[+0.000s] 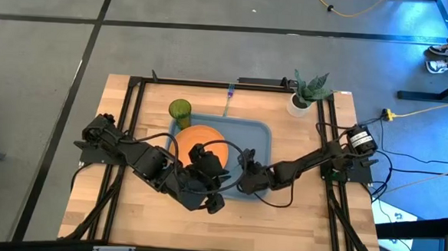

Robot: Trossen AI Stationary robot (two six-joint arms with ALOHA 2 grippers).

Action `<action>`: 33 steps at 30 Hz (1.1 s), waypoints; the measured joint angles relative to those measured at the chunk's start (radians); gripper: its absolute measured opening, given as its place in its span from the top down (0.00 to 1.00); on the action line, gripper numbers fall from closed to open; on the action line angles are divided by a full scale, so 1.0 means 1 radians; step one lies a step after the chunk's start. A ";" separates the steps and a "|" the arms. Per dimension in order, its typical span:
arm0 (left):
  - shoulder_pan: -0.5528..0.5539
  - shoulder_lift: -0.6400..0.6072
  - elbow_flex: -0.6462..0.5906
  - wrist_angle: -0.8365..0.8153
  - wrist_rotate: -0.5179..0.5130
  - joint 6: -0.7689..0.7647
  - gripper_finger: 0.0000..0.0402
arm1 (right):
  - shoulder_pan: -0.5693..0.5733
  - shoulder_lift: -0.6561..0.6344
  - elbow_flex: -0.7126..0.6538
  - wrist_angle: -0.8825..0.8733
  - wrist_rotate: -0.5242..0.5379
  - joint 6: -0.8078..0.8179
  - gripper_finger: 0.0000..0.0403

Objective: Pick and place plate/cup/fork/spoon on tray
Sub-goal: Put the blue spoon on the blue tray to the right of the orange plate

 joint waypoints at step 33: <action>0.124 0.047 0.000 -0.181 0.156 0.186 0.87 | 0.053 -0.270 0.009 -0.005 0.266 -0.280 0.96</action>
